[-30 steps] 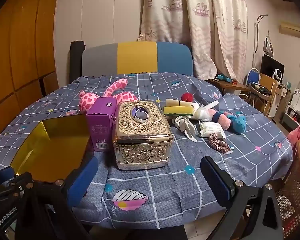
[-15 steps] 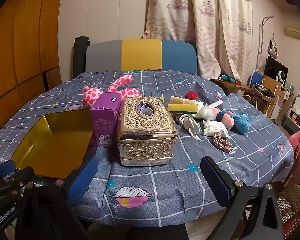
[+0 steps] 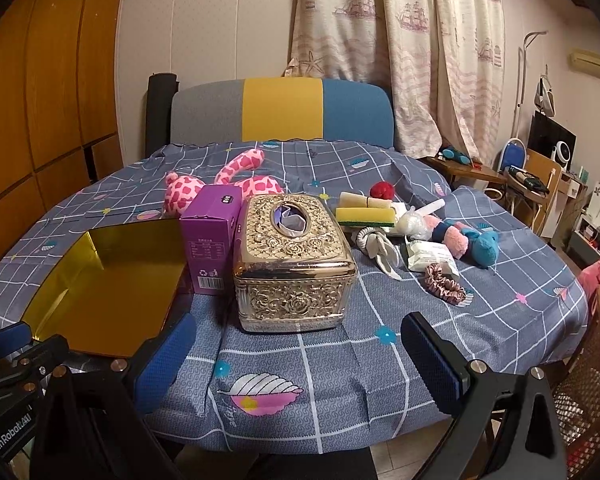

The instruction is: Organize soft objects

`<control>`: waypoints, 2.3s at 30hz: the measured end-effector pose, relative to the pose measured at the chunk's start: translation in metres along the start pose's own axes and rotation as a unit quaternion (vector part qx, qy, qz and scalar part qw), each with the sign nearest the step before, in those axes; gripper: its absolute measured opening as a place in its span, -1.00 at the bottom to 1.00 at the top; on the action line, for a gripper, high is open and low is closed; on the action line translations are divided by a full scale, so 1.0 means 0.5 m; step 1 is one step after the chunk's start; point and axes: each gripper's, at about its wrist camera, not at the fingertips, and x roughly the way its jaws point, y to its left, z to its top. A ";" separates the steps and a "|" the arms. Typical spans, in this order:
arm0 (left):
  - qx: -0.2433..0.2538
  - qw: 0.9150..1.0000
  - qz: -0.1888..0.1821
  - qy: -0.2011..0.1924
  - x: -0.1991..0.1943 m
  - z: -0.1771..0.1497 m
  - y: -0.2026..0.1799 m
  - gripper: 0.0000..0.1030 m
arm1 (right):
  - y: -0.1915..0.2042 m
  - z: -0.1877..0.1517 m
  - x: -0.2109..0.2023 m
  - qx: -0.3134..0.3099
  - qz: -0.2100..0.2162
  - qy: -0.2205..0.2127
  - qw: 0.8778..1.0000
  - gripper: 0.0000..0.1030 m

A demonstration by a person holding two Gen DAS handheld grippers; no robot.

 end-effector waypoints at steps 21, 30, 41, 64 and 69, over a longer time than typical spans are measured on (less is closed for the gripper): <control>0.008 1.000 -0.003 0.003 0.003 -0.002 -0.006 -0.09 | -0.004 -0.001 0.001 0.003 -0.004 0.002 1.000 1.00; 0.007 1.000 -0.004 0.004 0.003 -0.003 -0.005 -0.09 | -0.008 0.000 0.000 0.007 -0.009 0.002 1.000 1.00; 0.011 1.000 -0.005 0.005 0.004 -0.004 -0.010 -0.09 | -0.008 0.001 -0.001 0.007 -0.009 0.002 1.000 1.00; 0.041 0.997 -0.048 0.054 0.062 0.003 -0.037 -0.09 | -0.082 0.015 0.037 0.061 -0.038 0.030 0.997 1.00; 0.043 0.982 -0.156 0.099 0.101 0.002 -0.062 -0.09 | -0.188 0.020 0.083 0.108 -0.056 0.067 0.990 1.00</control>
